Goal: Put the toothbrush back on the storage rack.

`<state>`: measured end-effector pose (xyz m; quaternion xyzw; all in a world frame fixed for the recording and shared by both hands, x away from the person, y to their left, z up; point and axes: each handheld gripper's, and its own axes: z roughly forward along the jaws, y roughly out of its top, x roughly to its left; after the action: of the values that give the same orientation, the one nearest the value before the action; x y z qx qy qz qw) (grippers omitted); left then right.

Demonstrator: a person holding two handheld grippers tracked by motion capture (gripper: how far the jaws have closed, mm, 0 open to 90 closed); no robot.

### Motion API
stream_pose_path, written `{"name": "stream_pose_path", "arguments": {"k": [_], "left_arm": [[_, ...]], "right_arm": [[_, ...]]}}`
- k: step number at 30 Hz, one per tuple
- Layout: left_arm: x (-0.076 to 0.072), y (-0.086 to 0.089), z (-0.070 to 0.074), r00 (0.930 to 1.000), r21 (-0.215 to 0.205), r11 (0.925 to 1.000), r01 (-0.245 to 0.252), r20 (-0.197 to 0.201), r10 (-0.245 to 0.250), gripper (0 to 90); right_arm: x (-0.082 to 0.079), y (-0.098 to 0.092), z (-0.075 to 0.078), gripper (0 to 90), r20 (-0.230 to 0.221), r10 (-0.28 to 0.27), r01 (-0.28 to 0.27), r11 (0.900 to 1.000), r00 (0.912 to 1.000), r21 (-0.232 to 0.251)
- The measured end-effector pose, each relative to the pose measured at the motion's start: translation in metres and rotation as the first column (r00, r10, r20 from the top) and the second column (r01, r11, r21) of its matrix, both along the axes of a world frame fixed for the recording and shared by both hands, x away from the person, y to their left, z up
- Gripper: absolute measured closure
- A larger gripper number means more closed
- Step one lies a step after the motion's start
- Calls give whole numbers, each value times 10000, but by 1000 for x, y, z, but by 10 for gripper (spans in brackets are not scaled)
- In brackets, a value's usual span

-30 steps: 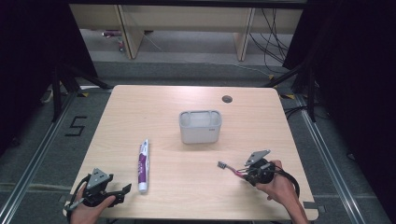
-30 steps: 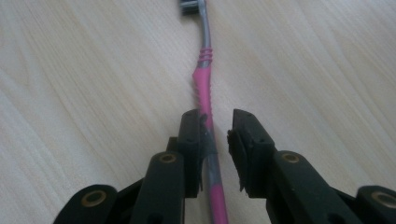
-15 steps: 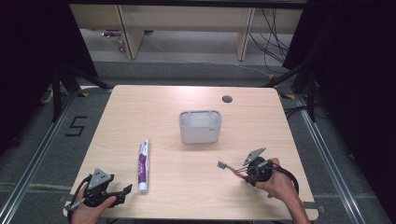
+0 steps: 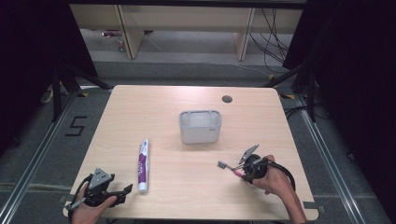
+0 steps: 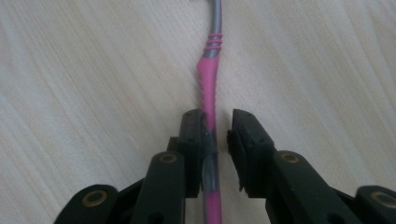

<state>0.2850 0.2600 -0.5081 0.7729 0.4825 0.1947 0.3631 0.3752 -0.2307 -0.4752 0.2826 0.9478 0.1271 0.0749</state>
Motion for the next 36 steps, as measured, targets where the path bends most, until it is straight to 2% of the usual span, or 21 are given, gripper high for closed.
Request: {"name": "stream_pose_path", "arguments": {"k": [2,4,5,6,7,8,9,12,13,14,18,20,21,25,26,27,28,30,31,35,36], "left_arm": [[0,-1,0,10000,-128,9999,-30,61,31,185],[1,-1,1,10000,-39,10000,-5,36,5,185],[1,-4,-1,9997,-327,9994,-147,164,152,185],[1,-2,0,10000,-3,10000,28,67,-28,185],[1,-2,0,10000,-3,10000,28,67,-28,185],[1,-5,-1,9996,-329,9993,-195,181,201,185],[1,-3,1,10000,-36,10000,65,60,-64,185],[2,-3,0,10000,-22,10000,34,82,-34,185],[1,-5,-1,9997,-283,9995,-168,151,173,185],[1,-2,0,10000,-9,10000,40,59,-40,185],[3,-5,0,9998,-253,9996,-120,182,125,185],[3,-4,0,9999,-93,9999,103,116,-102,185],[4,-5,0,9999,12,9999,146,33,-146,185],[5,-6,1,9998,-113,9998,148,129,-146,185],[5,-7,1,9999,-31,9999,126,109,-126,185],[6,-7,0,9996,-146,9996,223,180,-220,185],[6,-7,1,9997,-35,9997,247,75,-246,185],[7,-10,-1,9996,-348,9994,75,259,-66,185],[7,-11,-1,9997,-368,9993,97,249,-88,185],[7,-10,-1,9997,-350,9993,112,227,-104,185],[7,-9,-1,9997,-232,9996,173,190,-169,185]], "right_arm": [[0,1,0,756,-60,-135,135,9999,9999,-53],[2,3,-1,783,-153,44,-46,9999,9999,-141],[2,4,-1,795,-172,-48,44,9998,9998,-203],[2,4,-1,804,-247,2,-8,9997,9997,-232],[2,4,-1,804,-247,2,-8,9997,9997,-232],[2,5,0,815,-274,-18,11,9996,9996,-270],[2,7,0,822,-341,-5,-9,9992,9994,-387],[2,9,0,823,-423,23,-45,9986,9991,-521],[2,10,0,823,-478,-5,-23,9982,9989,-597],[3,12,1,824,-579,49,-95,9969,9983,-786],[5,16,2,826,-890,231,-331,9931,9958,-1128],[6,16,2,826,-946,219,-333,9921,9953,-1206],[6,18,3,831,-1163,241,-409,9887,9929,-1439],[8,21,2,833,-1303,74,-288,9861,9915,-1633],[11,21,2,833,-1345,306,-534,9840,9904,-1700],[9,22,2,834,-1427,-103,-140,9856,9897,-1683],[9,23,3,834,-1579,-259,-13,9855,9871,-1697],[10,22,2,835,-1595,-294,20,9856,9868,-1691],[12,21,2,836,-1561,-7,-256,9858,9877,-1661],[11,20,3,837,-1775,-414,132,9874,9833,-1574],[13,18,4,838,-1658,-150,-97,9891,9860,-1468]]}}
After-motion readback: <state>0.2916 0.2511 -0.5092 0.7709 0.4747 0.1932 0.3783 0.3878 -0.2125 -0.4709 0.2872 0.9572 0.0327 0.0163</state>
